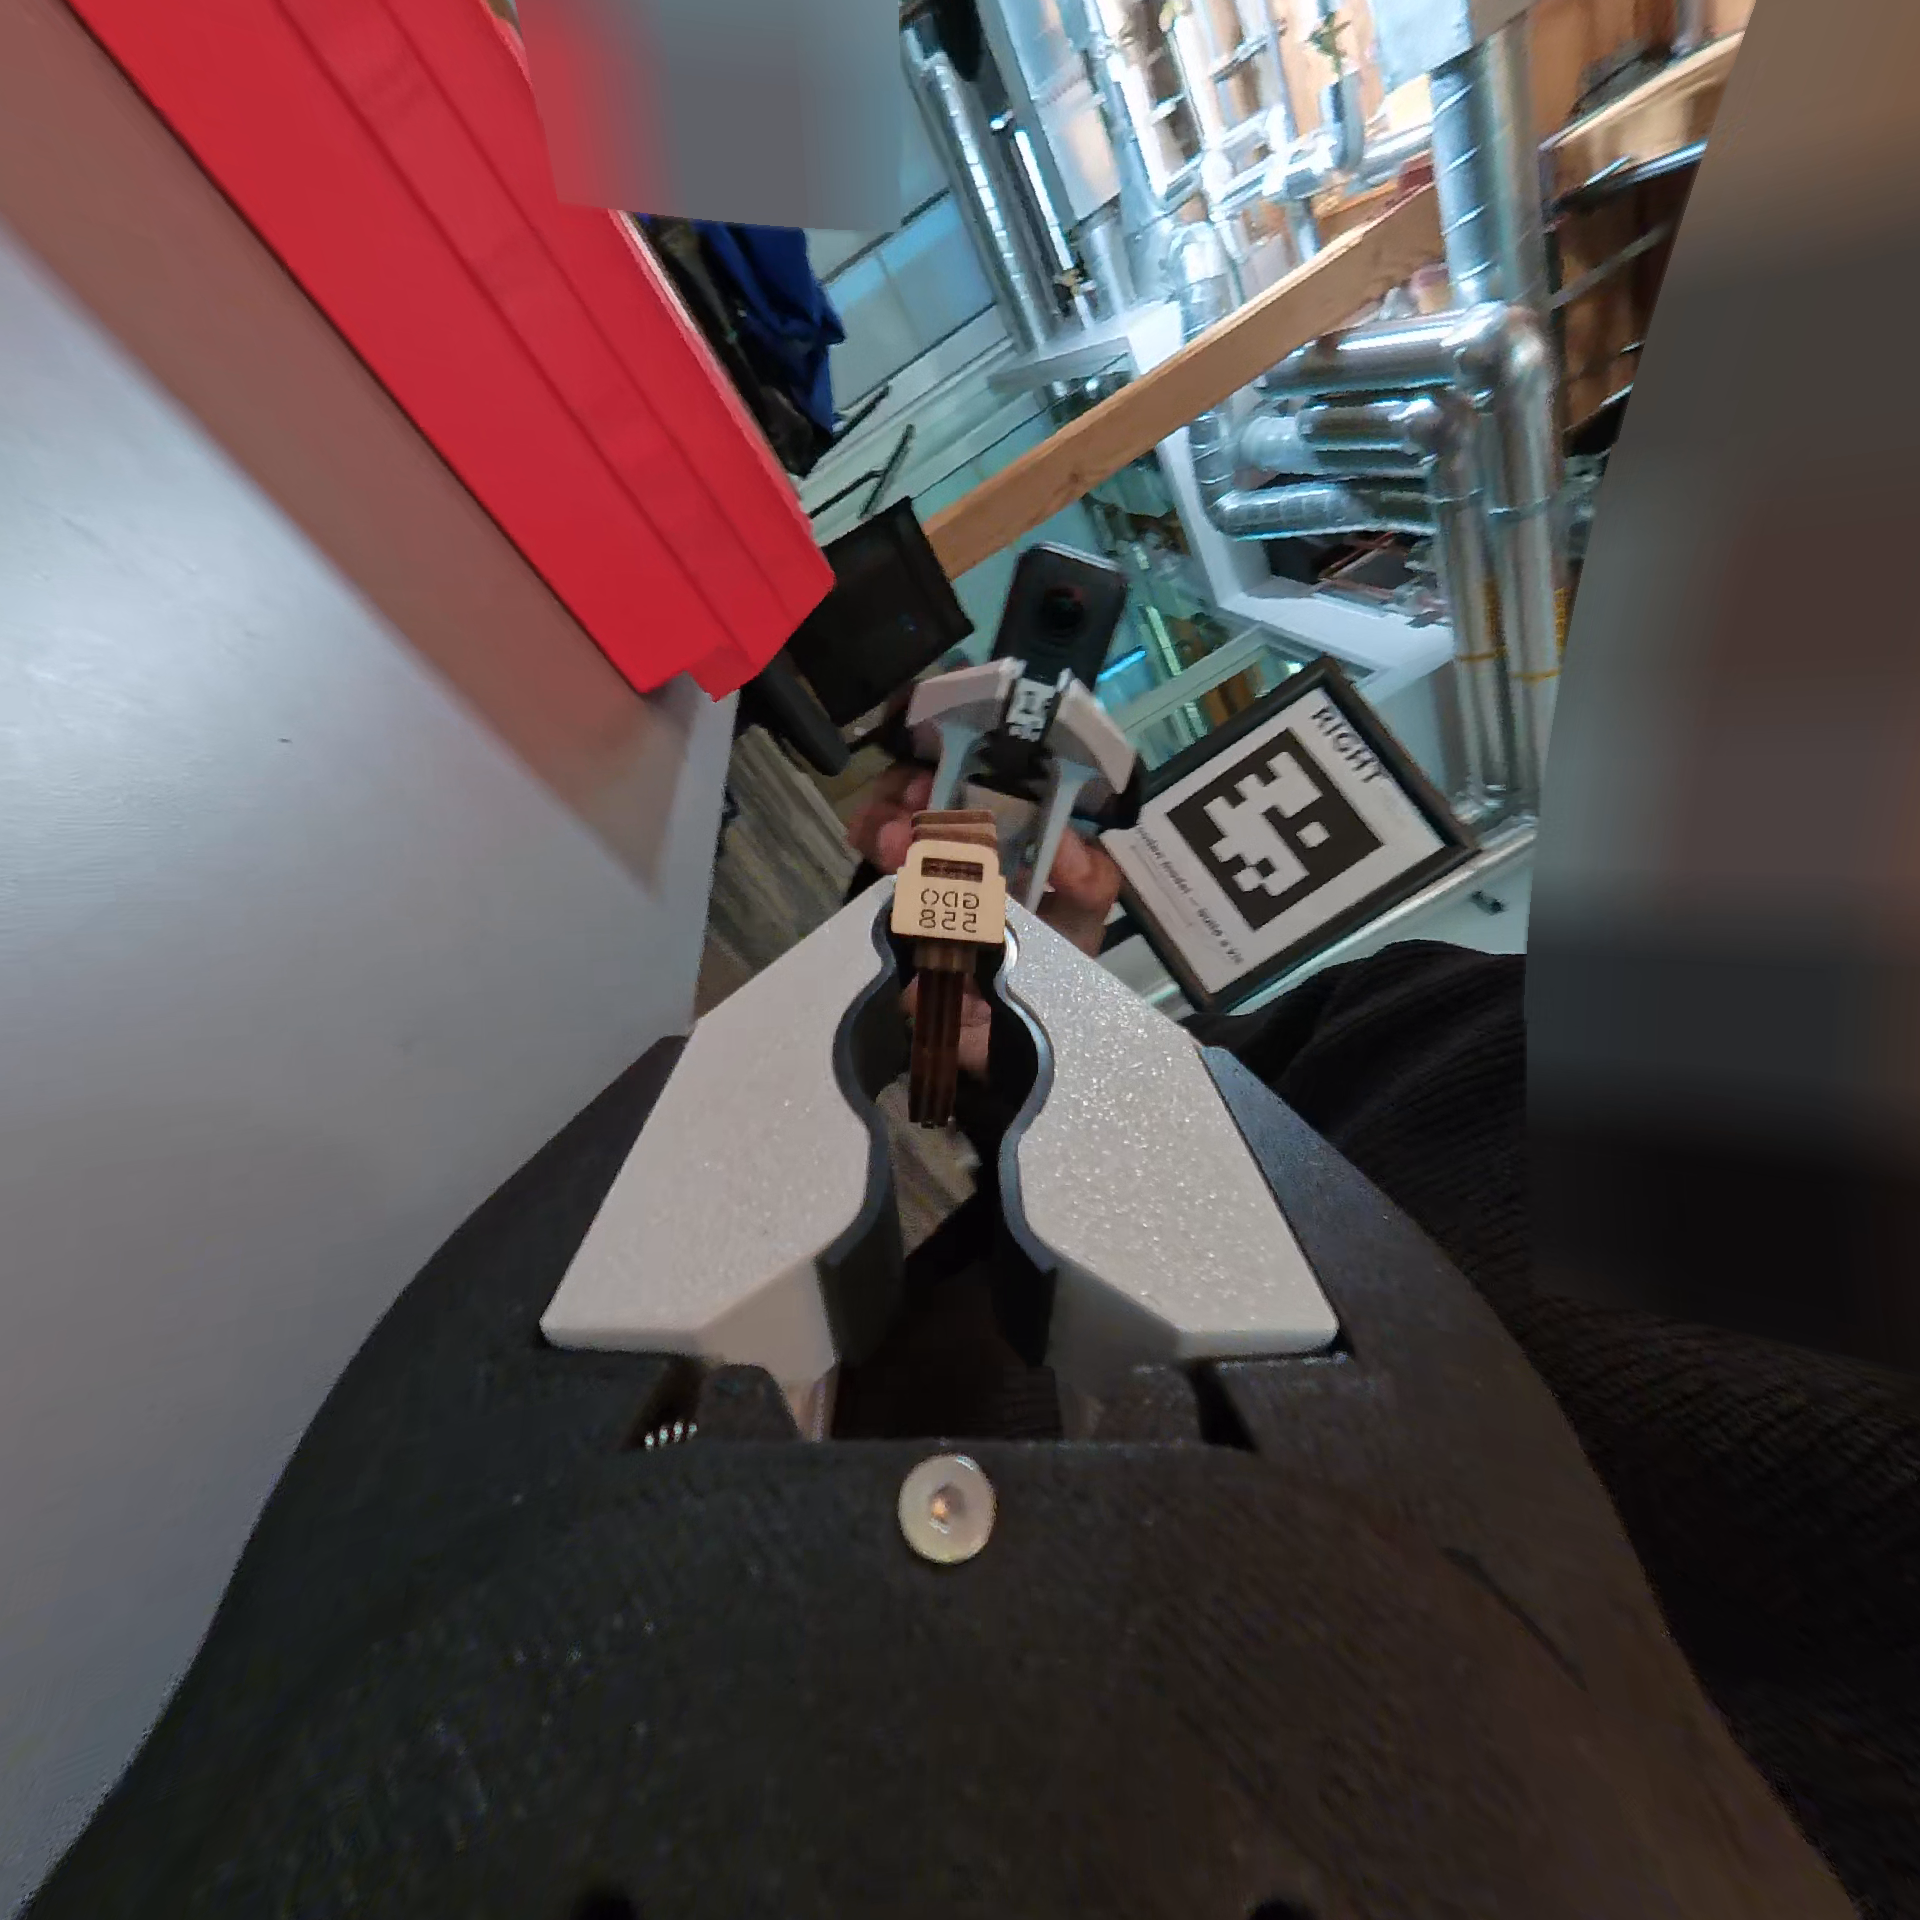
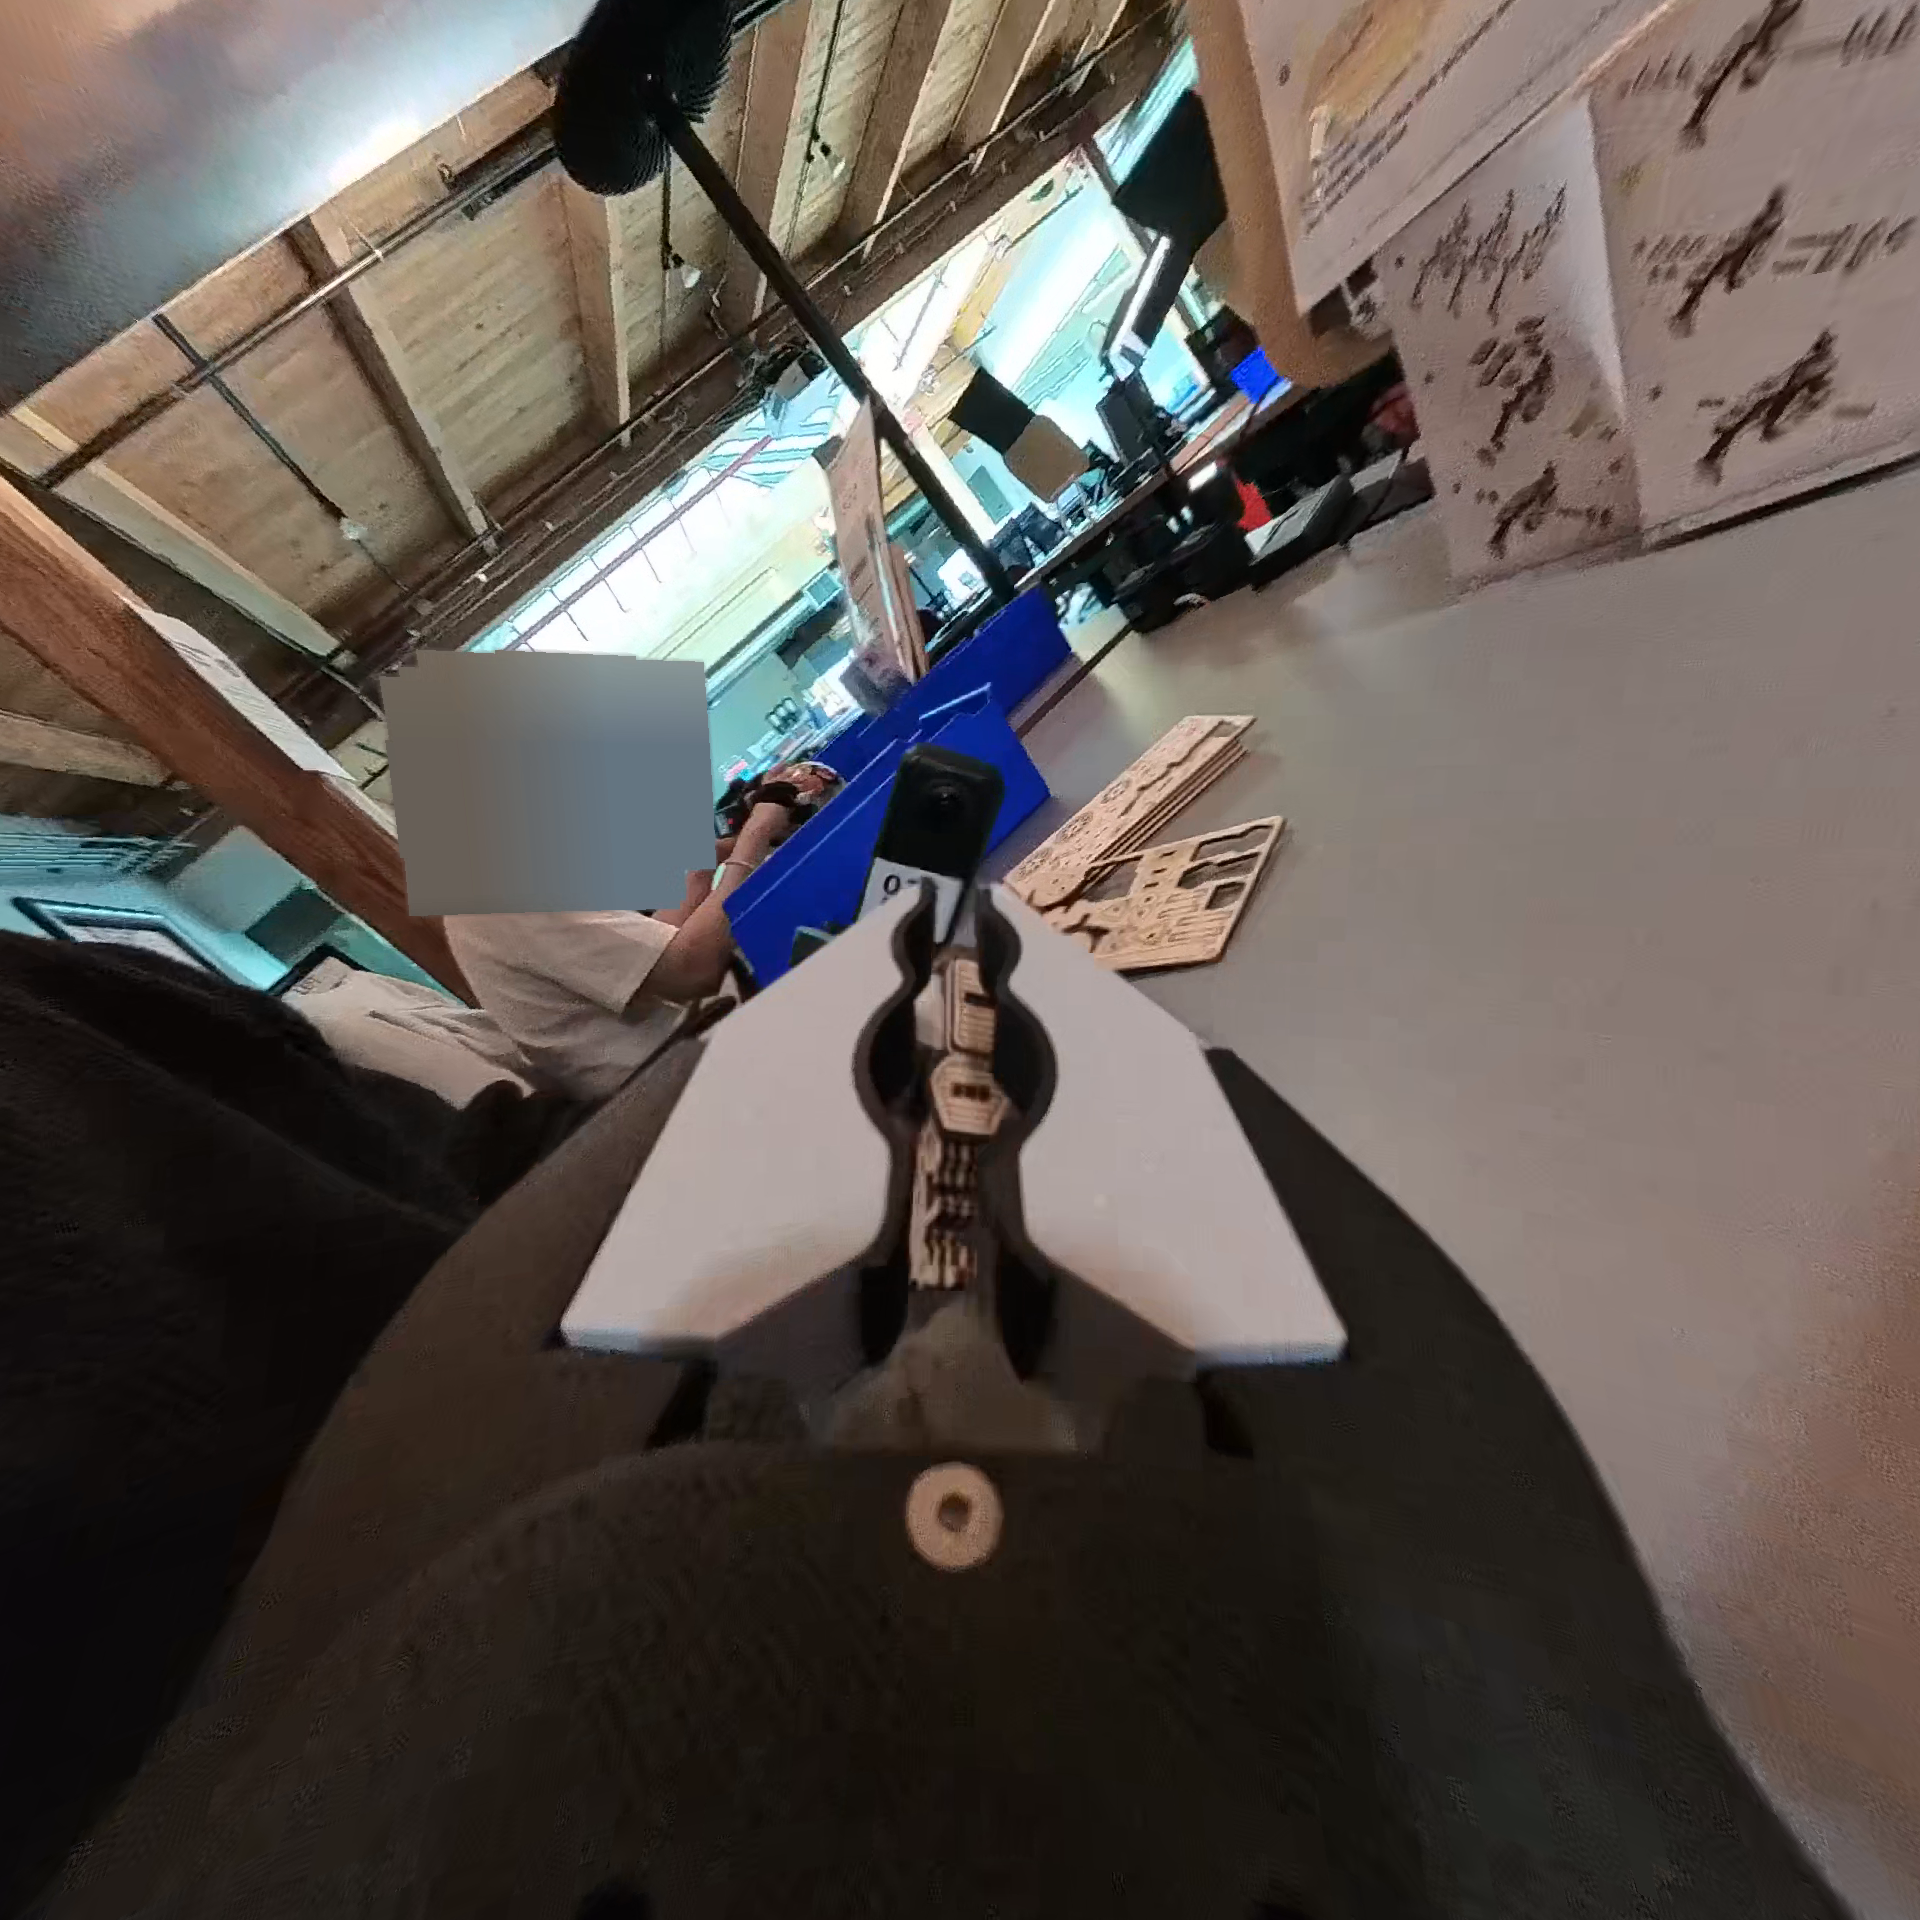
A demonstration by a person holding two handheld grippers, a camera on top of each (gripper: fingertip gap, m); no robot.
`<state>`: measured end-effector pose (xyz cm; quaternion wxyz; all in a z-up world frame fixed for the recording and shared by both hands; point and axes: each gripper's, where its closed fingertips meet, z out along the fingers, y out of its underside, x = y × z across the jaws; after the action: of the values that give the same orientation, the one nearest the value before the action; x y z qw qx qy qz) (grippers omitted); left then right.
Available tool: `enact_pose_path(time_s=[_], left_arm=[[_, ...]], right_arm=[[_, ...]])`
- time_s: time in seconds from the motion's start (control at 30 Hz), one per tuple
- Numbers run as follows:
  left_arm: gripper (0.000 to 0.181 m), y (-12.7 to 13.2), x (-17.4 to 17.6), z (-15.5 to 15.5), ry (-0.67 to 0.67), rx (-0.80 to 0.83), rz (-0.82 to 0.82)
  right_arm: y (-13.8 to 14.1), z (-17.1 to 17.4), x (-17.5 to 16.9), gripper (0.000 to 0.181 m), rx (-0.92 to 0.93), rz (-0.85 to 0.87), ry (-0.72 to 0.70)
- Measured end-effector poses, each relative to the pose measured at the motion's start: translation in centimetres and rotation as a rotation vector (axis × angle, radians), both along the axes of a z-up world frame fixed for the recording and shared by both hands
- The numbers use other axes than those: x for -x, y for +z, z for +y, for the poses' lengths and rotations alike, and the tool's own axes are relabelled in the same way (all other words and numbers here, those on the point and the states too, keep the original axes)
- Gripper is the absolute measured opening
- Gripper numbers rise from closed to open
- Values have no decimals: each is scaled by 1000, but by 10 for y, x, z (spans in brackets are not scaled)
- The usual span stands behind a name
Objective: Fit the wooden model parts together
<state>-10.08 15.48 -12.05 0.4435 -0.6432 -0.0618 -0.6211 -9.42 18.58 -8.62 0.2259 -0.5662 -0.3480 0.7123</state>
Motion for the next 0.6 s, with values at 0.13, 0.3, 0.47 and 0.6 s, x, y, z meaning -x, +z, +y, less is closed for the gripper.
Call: enact_pose_path(time_s=[0.13, 0.3, 0.47, 0.6], left_arm=[[6, -13, 6, 6, 82, 10, 168], [6, -16, 13, 10, 153, -4, 270], [6, -17, 21, 10, 176, 19, 235], [6, -15, 23, 10, 169, 36, 170]], right_arm=[[10, 19, -8, 0, -51, 38, -115], [1, 20, -4, 6, -96, -6, -136], [-1, 2, 4, 0, -367, -22, -167], [-1, -9, 8, 36, -560, -27, -203]])
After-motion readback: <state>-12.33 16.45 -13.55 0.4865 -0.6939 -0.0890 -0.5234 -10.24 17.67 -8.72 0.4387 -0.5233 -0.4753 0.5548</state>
